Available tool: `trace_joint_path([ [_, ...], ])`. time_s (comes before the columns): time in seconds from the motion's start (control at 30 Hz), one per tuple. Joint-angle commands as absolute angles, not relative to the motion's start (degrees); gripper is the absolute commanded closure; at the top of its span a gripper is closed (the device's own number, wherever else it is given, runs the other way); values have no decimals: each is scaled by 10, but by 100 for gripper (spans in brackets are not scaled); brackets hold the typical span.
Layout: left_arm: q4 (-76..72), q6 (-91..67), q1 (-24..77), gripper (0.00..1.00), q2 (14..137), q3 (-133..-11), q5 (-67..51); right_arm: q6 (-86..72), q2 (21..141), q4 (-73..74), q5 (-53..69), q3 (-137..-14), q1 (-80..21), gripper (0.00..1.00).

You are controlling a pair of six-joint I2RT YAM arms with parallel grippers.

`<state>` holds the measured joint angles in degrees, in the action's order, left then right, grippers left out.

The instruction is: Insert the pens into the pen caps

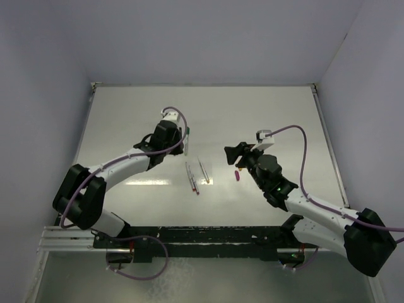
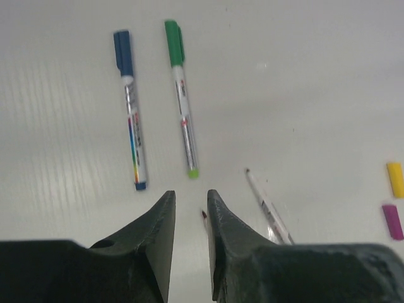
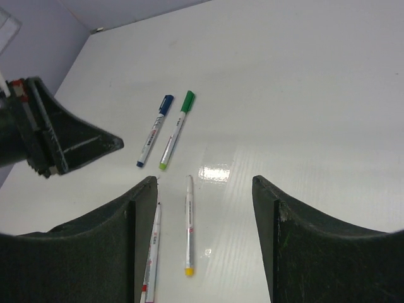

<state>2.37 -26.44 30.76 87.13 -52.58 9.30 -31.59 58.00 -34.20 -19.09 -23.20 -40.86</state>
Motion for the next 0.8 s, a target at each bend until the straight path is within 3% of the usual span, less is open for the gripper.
trace_joint_path([
  [0.0,57,-272,346,70,812,-472,105,-330,554,-326,-240,-238,-410,37],
  [0.3,105,-333,424,65,757,-402,115,-367,504,-285,-316,-204,-410,37],
  [0.77,63,-340,450,60,826,-425,114,-373,475,-284,-302,-185,-410,37],
])
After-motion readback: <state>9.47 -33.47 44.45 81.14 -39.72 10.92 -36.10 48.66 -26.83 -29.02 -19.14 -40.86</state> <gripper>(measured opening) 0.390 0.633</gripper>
